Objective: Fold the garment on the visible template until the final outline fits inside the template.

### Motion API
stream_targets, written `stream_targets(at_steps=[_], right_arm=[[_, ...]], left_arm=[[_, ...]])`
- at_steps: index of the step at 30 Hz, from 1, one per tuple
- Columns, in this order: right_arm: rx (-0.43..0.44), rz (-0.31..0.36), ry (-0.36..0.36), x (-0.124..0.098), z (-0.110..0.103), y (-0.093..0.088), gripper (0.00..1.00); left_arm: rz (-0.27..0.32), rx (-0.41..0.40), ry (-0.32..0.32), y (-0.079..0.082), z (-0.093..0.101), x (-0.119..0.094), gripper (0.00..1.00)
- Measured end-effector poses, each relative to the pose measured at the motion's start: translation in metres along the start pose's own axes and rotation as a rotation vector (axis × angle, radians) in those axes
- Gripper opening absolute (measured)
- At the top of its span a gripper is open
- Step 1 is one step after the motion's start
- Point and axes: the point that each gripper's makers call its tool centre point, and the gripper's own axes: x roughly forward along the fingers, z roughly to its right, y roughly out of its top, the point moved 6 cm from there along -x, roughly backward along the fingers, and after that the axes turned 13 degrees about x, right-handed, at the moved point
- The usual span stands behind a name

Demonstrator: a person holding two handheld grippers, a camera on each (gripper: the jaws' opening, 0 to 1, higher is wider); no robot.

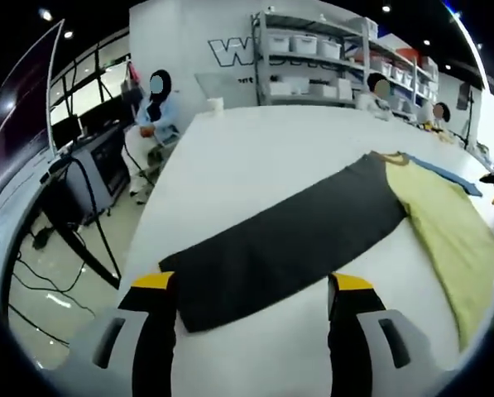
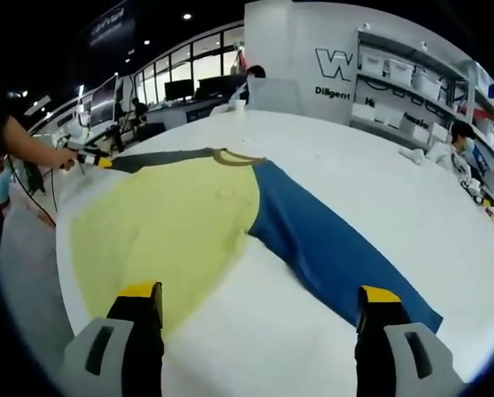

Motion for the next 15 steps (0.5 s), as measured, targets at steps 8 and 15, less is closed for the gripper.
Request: stream_targets(at_steps=[8,15], right_arm=[[0.017,0.012,-0.022,-0.013,0.004,-0.005,0.96],[0.034,0.016,-0.035,-0.022,0.005,-0.012,0.96]], left_arm=[[-0.02,-0.085,0.003,-0.01,-0.013,0.003,0.66],[-0.057,-0.165,0.007,-0.025,-0.016,0.001,0.53]])
